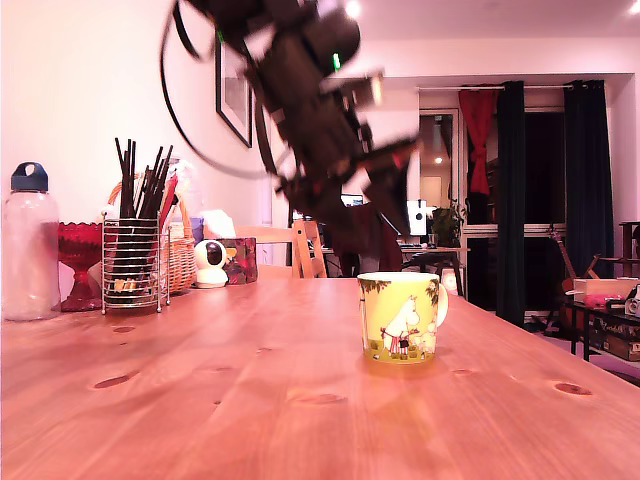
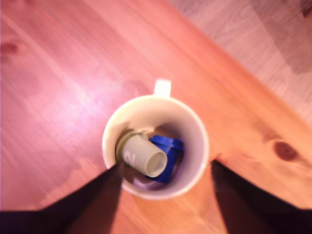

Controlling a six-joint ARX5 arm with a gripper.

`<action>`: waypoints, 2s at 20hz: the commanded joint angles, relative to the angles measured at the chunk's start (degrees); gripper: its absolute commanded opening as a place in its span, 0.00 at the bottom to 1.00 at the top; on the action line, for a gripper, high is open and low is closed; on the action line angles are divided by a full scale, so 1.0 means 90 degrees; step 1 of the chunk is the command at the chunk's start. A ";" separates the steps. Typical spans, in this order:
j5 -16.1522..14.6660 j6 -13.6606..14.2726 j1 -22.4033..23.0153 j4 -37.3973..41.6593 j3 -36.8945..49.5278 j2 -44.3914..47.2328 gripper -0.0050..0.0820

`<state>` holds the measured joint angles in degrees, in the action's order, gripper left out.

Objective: Pick the coffee capsule and then drop it inside the coffee cup in front of you

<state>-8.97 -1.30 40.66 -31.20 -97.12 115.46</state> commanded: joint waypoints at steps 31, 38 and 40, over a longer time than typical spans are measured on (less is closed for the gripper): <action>-0.0049 -0.0527 -0.2873 0.2776 0.5787 -0.4267 0.03; -0.0046 -0.0721 -0.3655 0.3587 0.7191 -0.4918 0.03; -0.0046 -0.0860 -0.3759 0.3942 0.7638 -0.5200 0.03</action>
<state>-9.30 -8.69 7.07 3.07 -30.46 69.58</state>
